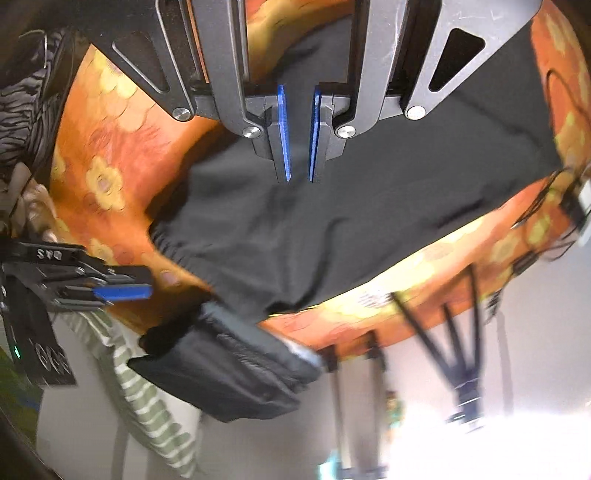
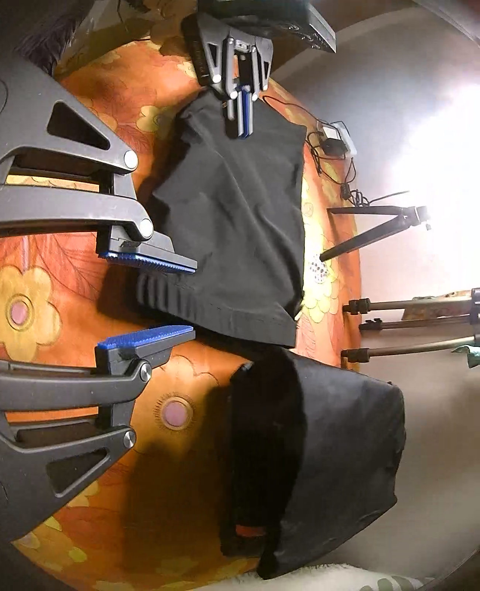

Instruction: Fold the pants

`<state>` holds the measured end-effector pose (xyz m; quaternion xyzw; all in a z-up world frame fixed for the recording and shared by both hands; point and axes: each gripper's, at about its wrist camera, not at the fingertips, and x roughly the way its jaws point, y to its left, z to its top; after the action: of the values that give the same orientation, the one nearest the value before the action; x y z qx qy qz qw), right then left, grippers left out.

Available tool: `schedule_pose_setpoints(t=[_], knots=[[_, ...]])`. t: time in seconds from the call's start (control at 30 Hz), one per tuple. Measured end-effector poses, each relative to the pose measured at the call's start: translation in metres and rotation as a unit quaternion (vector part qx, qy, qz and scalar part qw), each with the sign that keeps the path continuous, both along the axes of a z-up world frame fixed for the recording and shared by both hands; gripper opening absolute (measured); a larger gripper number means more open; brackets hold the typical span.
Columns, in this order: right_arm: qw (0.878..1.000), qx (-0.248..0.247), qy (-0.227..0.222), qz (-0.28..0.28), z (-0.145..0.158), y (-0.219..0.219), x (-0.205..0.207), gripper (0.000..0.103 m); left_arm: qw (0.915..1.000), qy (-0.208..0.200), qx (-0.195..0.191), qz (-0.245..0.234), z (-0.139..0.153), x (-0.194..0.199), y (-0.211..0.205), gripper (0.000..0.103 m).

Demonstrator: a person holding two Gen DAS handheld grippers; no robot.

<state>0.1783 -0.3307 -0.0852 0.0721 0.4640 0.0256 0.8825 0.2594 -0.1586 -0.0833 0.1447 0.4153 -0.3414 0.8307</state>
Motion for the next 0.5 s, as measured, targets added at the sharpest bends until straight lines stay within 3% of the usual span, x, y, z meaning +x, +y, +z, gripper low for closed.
schedule_pose_setpoints(t=[0.27,0.5], knots=[[0.997,0.0,0.0,0.072,0.029,-0.006,0.062,0.031,0.998,0.002,-0.021,-0.06,-0.007,-0.03,-0.061,0.009],[0.994,-0.015,0.062,0.091,0.009,-0.006,0.133,0.031,0.9973,-0.001,-0.03,-0.067,-0.009,-0.04,-0.082,0.009]])
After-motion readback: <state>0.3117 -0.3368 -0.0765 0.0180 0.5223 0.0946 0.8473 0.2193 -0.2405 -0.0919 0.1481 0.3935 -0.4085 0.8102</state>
